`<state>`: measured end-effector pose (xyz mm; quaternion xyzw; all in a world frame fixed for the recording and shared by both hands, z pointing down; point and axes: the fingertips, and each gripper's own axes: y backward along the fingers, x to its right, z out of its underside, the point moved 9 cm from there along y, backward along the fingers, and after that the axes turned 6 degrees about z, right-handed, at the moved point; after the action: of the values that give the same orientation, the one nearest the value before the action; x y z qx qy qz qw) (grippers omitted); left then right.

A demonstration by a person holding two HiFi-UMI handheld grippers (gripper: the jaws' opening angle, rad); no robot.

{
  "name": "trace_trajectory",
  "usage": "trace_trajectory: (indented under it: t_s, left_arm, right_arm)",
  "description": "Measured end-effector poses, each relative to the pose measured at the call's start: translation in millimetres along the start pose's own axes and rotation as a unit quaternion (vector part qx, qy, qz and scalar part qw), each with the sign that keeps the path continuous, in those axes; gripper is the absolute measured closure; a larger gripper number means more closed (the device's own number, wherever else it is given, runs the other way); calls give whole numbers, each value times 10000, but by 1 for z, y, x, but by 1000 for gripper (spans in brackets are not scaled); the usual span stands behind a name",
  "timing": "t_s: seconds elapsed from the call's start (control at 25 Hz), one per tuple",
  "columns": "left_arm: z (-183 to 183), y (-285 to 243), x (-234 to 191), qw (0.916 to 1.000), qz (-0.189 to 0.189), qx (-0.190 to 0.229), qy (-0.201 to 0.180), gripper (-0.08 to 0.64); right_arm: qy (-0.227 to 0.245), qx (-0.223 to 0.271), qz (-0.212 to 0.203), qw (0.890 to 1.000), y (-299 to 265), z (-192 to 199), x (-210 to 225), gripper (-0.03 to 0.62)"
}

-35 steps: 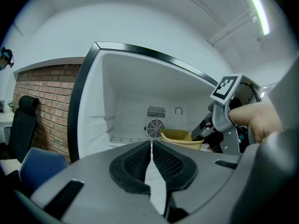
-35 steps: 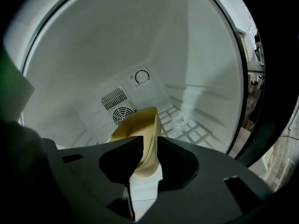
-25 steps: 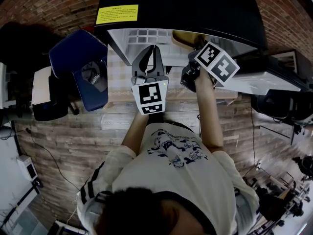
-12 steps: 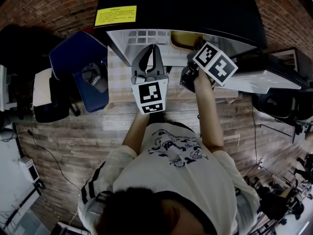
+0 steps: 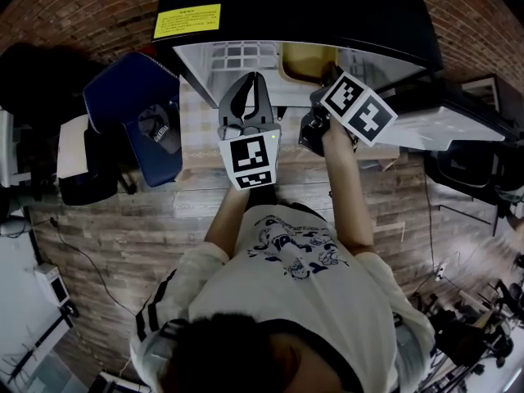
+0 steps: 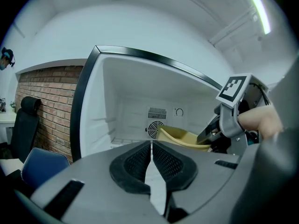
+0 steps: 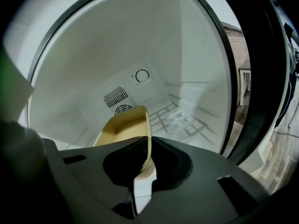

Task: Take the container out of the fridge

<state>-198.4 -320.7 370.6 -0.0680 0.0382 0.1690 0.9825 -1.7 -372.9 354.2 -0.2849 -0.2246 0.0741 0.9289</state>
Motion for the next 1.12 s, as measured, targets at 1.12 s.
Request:
trace_trajectory:
  t_s: [1.12]
  left_arm:
    - [11,79,63,9992,-403,72,-35,534]
  right_arm:
    - [218,-237,-384,9987,80,45,57,548]
